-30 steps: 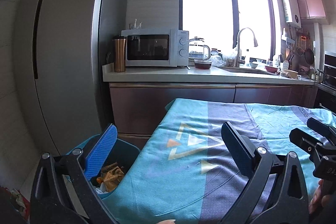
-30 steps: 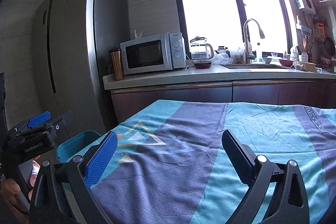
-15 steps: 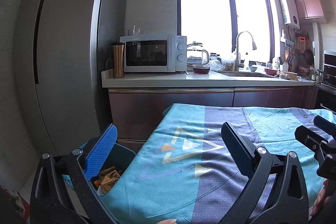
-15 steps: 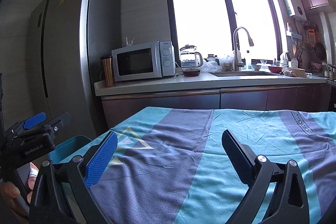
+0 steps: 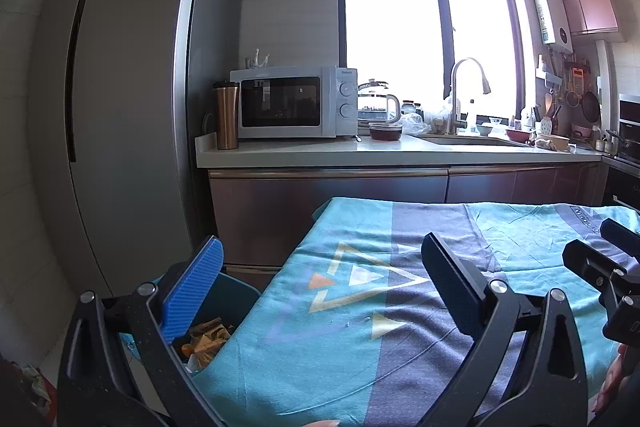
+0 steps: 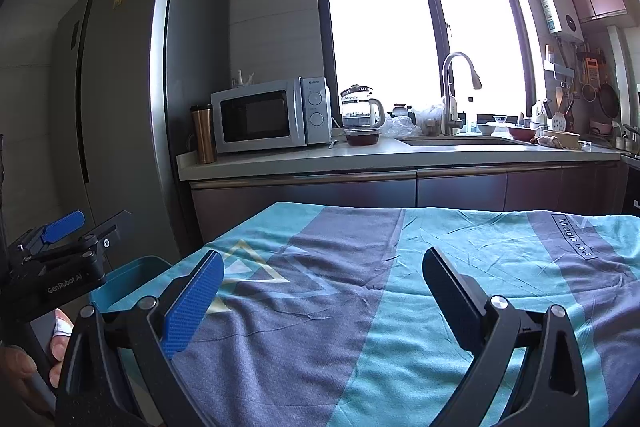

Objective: Collect trash

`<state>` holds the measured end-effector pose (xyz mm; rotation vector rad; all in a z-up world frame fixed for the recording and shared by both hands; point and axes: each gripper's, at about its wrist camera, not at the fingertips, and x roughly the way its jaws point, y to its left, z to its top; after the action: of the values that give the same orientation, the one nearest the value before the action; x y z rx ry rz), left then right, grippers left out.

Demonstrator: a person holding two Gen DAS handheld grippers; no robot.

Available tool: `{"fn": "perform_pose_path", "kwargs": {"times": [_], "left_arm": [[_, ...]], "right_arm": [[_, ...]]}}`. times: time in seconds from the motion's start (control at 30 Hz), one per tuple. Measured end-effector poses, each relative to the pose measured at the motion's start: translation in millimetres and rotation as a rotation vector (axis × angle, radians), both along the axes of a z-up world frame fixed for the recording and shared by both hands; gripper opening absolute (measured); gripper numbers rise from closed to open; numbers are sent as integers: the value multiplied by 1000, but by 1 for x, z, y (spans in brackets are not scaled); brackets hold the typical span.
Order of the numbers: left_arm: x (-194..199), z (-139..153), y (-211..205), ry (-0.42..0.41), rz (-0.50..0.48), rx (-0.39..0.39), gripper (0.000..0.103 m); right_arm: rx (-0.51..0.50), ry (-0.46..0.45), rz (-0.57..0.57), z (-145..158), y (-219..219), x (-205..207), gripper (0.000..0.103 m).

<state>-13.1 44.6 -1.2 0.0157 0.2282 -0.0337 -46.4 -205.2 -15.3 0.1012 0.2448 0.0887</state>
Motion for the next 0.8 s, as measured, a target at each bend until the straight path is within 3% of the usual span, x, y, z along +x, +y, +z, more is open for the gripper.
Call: {"fn": "perform_pose_path", "kwargs": {"times": [0.8], "left_arm": [[0, -2, 1, 0, 4, 1, 98]], "right_arm": [[9, 3, -8, 0, -6, 0, 96]]}}
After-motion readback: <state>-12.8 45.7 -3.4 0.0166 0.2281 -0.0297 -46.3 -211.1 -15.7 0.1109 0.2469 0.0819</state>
